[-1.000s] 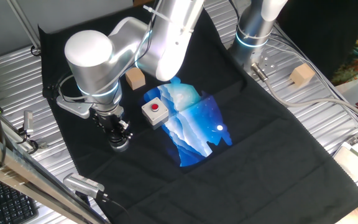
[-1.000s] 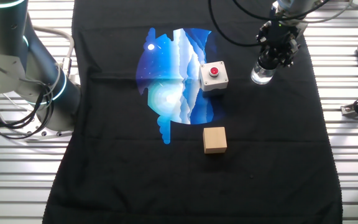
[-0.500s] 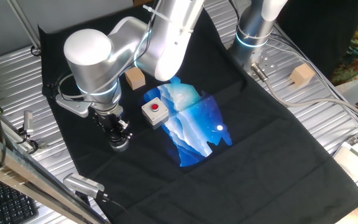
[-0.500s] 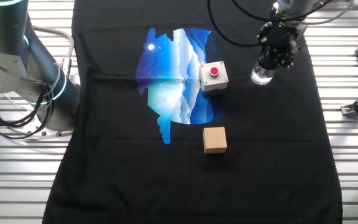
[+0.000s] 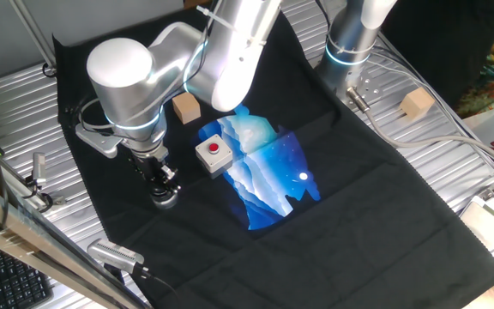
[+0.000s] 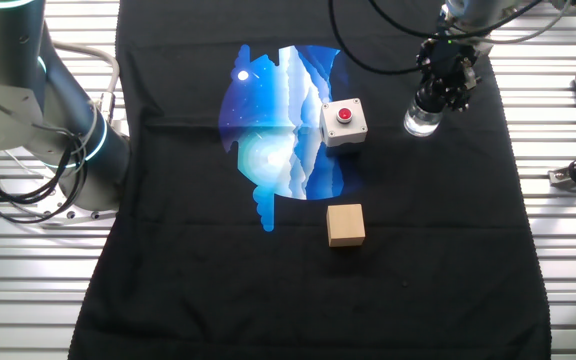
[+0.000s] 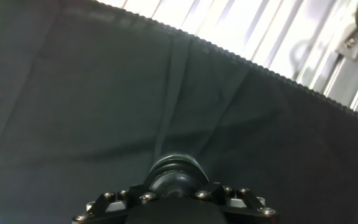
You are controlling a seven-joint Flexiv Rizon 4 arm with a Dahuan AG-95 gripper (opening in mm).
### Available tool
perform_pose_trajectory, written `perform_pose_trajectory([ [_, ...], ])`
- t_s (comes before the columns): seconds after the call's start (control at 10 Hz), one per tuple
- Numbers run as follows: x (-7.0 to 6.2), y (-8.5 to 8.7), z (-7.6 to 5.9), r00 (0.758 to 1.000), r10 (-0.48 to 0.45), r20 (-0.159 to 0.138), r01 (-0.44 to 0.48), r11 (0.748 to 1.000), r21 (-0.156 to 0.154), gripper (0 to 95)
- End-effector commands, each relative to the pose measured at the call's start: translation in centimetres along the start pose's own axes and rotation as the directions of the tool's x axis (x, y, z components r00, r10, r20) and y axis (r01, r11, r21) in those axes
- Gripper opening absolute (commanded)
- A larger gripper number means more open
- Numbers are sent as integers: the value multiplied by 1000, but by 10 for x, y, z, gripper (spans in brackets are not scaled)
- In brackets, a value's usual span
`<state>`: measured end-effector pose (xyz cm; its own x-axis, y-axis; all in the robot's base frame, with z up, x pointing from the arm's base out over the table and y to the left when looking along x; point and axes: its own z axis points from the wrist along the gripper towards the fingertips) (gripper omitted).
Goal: Screw the lid onto the jar
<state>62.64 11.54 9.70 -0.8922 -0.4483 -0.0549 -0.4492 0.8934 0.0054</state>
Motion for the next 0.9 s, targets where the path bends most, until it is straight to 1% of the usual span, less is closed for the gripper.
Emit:
perform_pose_trajectory([
  [0.1,0,0,0,999,45,-3,-45,999,0,0],
  [0.3,0,0,0,997,76,-2,-76,997,-4,0],
  [0.4,0,0,0,995,95,-4,-95,995,1,0],
  [0.6,0,0,0,993,121,-5,-121,993,1,0],
  [0.7,0,0,0,988,154,-5,-154,988,-3,0],
  [0.9,0,0,0,979,206,-4,-206,979,-2,0],
])
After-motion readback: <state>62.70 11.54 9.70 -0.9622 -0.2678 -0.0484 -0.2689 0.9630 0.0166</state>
